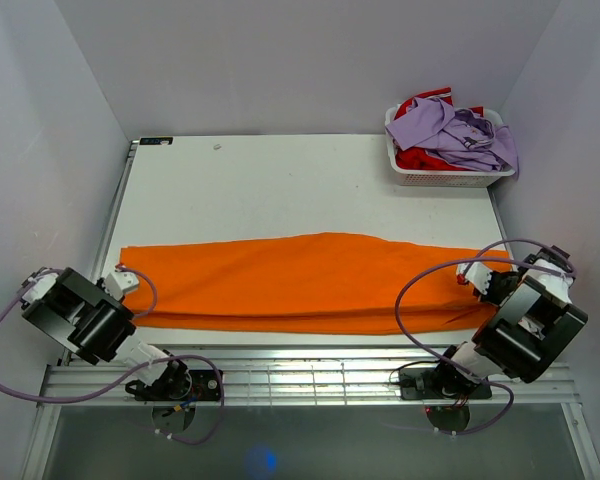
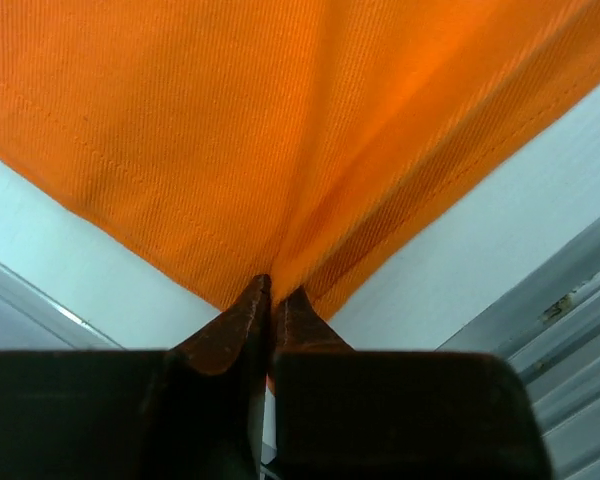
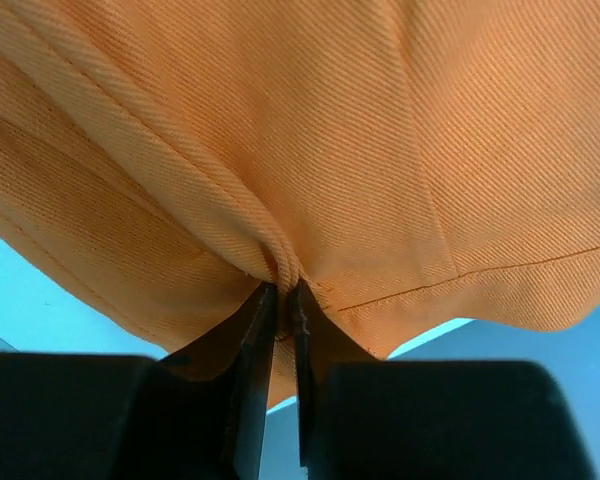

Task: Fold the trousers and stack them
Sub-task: Fold the trousers

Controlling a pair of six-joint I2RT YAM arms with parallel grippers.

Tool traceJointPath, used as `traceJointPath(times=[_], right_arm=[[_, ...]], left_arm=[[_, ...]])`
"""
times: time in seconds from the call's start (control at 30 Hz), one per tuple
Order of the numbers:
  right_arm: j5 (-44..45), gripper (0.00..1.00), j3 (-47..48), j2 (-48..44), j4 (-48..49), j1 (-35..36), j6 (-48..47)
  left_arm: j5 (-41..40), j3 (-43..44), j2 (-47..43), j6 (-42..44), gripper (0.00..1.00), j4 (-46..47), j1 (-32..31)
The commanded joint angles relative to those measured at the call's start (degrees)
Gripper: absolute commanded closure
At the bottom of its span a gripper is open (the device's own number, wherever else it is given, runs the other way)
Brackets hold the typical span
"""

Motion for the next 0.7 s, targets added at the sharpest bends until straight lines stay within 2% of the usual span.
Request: traceJointPath(times=[0.0,0.03,0.07,0.1,0.13,0.17,0.2,0.27,0.3,0.37,0.4,0.47,0.57,0.6,0.63,0.67], right_arm=[[5.6,0.81,-3.0,-1.4,8.0,-1.0,-7.1],[5.5,0.75,-3.3,-1.9,8.3,-0.9,-7.2],[5.3,0.69,-3.3,-2.4,8.2,-1.0,-6.6],[4.8,0.51,-2.2,-3.5,8.0,-1.0,-5.8],[3.1,0.43,-1.3,-3.9,7.6,-1.0,-4.8],[2.1,0.39,0.0,-4.3,6.7,-1.0,-3.4],[-0.2,0.28,3.3,-4.8,3.9,-1.3,-2.9],[-2.9,0.13,7.2,-5.3,0.2,-1.3,-1.2],[-5.3,0.11,11.1,-5.4,-4.8,-1.3,-1.2],[-7.4,0.0,14.5,-5.8,-9.8,-1.3,-1.9],[-8.2,0.08,15.7,-6.7,-11.8,-1.2,-3.1],[-9.8,0.09,17.0,-8.0,-15.3,-1.2,-4.4],[-12.8,0.09,16.2,-11.0,-15.5,-0.2,-3.3],[-13.0,0.08,15.9,-11.8,-15.7,2.4,-2.2],[-12.7,0.07,15.6,-12.0,-15.3,4.2,2.7],[-12.4,0.02,14.9,-12.2,-13.5,8.5,5.9]], left_arm=[[-3.8,-4.1,-2.6,15.2,0.82,12.3,0.1],[-3.3,-4.3,-3.1,15.3,0.53,12.0,0.1],[-1.6,-3.7,-4.2,15.0,0.43,11.7,0.2],[-0.4,-2.8,-4.8,14.2,0.37,9.9,0.2],[0.7,-1.6,-5.2,14.1,0.34,8.2,0.3],[1.9,1.7,-5.5,14.1,0.16,6.5,0.5],[4.9,3.8,-5.6,14.0,0.15,1.9,0.7],[7.7,10.2,-5.9,13.9,0.14,-5.5,1.0],[10.2,12.2,-6.2,13.6,0.14,-7.8,1.0],[12.3,15.6,-6.8,13.8,0.13,-12.2,1.0],[13.2,18.3,-7.2,14.5,0.13,-16.6,1.0],[14.8,19.7,-8.8,14.8,0.13,-18.8,1.0],[20.7,20.6,-11.5,11.2,0.06,-19.4,0.8],[22.2,20.6,-12.1,10.1,0.03,-19.5,0.6],[25.3,20.1,-13.1,8.6,0.02,-19.1,-0.2],[25.9,19.6,-13.5,2.7,0.02,-18.2,-1.2]])
